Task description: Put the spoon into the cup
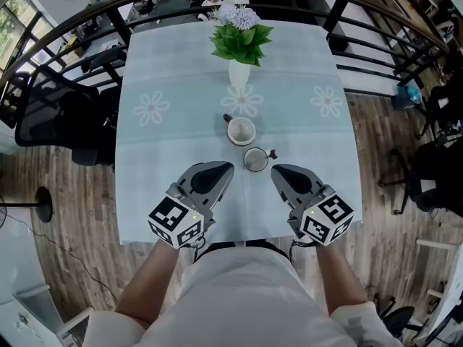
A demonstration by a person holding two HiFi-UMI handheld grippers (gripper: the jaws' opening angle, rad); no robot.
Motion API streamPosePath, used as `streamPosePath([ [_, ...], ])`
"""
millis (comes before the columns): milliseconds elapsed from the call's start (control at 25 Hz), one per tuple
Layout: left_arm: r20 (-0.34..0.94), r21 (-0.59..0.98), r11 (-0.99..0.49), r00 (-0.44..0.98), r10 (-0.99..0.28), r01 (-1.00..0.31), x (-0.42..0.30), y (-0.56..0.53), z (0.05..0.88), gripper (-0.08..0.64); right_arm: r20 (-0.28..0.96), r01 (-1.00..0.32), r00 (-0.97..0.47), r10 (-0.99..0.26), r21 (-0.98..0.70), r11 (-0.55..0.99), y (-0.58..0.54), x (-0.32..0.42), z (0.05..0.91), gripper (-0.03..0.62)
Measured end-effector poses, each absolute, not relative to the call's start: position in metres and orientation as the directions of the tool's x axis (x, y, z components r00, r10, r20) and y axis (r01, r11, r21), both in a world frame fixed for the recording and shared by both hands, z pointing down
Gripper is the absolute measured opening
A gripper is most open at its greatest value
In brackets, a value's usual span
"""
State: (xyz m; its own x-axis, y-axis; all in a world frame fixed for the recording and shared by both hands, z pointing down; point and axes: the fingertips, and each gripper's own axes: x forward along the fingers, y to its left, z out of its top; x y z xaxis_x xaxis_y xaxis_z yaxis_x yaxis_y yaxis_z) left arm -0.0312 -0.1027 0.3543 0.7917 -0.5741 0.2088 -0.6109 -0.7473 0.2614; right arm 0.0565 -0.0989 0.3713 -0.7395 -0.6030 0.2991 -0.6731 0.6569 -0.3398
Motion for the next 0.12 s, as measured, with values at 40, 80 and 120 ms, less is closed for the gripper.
streamPosePath([
  [40, 0.209, 0.262, -0.747, 0.791, -0.574, -0.611, -0.0312, -0.1035, 0.3548, 0.021, 0.3, -0.673, -0.74, -0.602, -0.339, 0.657, -0.0999, 0.0566, 0.3718, 0.023],
  [80, 0.209, 0.262, -0.746, 0.791, -0.575, -0.612, -0.0312, -0.1044, 0.3552, 0.021, 0.301, -0.674, -0.739, -0.603, -0.339, 0.656, -0.101, 0.0567, 0.3722, 0.023],
  [120, 0.209, 0.263, -0.746, 0.791, -0.575, -0.612, -0.0312, -0.1052, 0.3557, 0.021, 0.302, -0.675, -0.738, -0.603, -0.34, 0.655, -0.102, 0.057, 0.3727, 0.023],
])
